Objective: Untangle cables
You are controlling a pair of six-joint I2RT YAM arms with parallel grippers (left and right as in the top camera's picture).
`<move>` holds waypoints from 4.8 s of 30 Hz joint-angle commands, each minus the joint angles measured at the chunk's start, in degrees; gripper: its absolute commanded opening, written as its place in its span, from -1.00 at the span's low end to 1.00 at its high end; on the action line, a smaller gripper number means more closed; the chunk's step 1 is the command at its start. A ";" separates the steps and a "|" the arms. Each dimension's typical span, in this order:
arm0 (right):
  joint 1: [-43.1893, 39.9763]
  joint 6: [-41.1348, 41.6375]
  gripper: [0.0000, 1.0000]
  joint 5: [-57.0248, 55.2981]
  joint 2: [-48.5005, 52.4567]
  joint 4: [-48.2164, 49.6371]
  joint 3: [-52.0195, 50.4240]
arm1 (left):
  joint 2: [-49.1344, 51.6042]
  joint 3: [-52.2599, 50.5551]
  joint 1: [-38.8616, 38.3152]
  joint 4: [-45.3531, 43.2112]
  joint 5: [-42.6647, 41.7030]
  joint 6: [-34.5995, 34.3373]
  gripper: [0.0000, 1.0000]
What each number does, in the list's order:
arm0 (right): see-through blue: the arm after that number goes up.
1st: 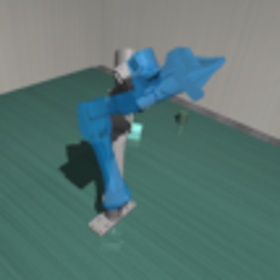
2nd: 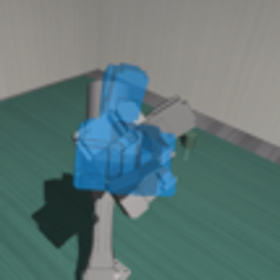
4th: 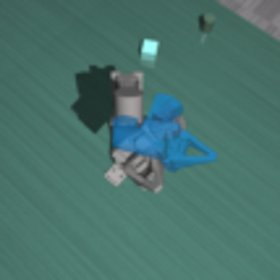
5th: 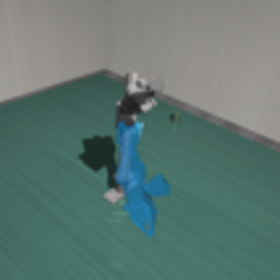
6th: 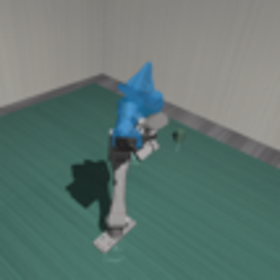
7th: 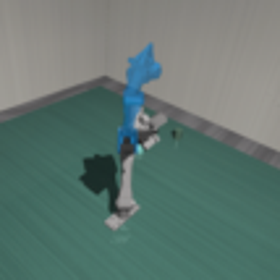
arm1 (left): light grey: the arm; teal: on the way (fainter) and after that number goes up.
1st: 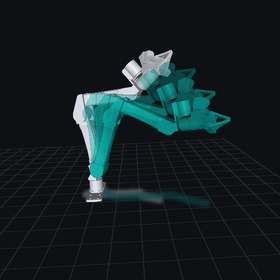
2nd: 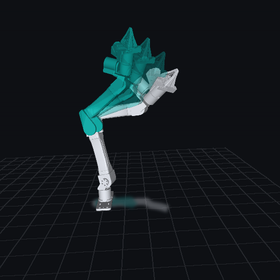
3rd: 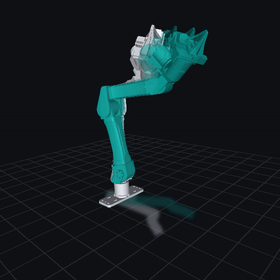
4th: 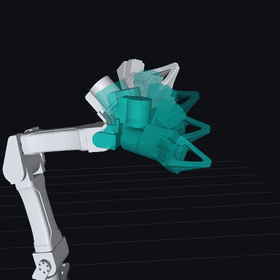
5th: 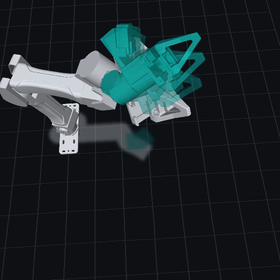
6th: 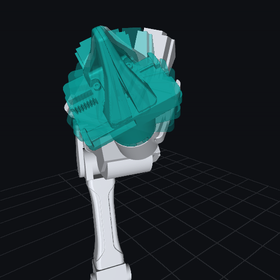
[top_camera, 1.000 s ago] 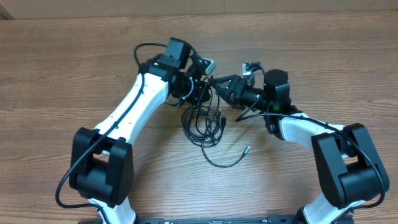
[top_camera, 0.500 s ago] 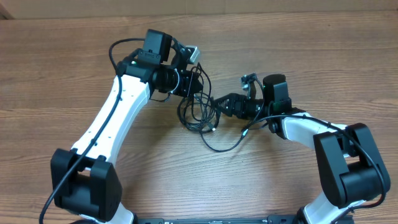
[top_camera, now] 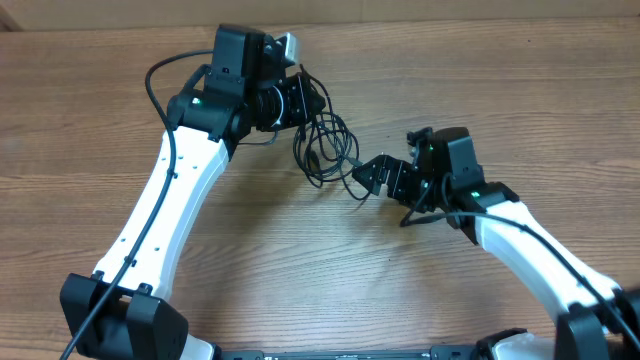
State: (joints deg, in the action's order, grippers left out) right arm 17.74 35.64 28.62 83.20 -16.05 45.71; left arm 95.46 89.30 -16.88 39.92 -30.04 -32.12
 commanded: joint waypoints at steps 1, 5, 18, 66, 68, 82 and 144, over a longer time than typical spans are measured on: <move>0.22 6.67 0.99 -3.96 -5.51 -2.27 0.33 | -1.51 1.53 -0.44 -1.49 0.17 -16.39 -0.92; 0.22 11.28 0.99 1.55 -8.85 -2.62 0.33 | -1.51 1.53 -0.39 -2.38 0.02 -27.89 -0.91; 7.74 35.06 1.00 -9.51 -6.80 -0.72 0.33 | -1.51 1.53 -1.77 -2.78 -0.02 -37.48 -0.92; -12.22 -6.49 0.87 4.09 -0.04 -4.59 0.55 | -6.64 1.57 3.76 -13.38 -12.55 -6.43 -0.92; -12.02 -7.48 0.92 7.32 -0.11 -0.85 0.55 | -6.67 1.57 2.75 -14.88 -13.62 -6.45 -0.92; -2.64 -0.94 1.00 -13.00 0.35 9.38 0.55 | -6.75 1.62 -2.12 -27.10 -24.06 -13.27 -0.92; -21.55 -16.26 0.99 13.49 -0.61 -7.50 0.55 | 7.02 1.57 -4.31 16.65 27.04 -3.65 0.47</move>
State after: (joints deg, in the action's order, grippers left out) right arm -4.08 20.56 38.87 84.75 -22.61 46.44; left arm 99.96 90.06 -21.04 54.92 -5.76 -36.23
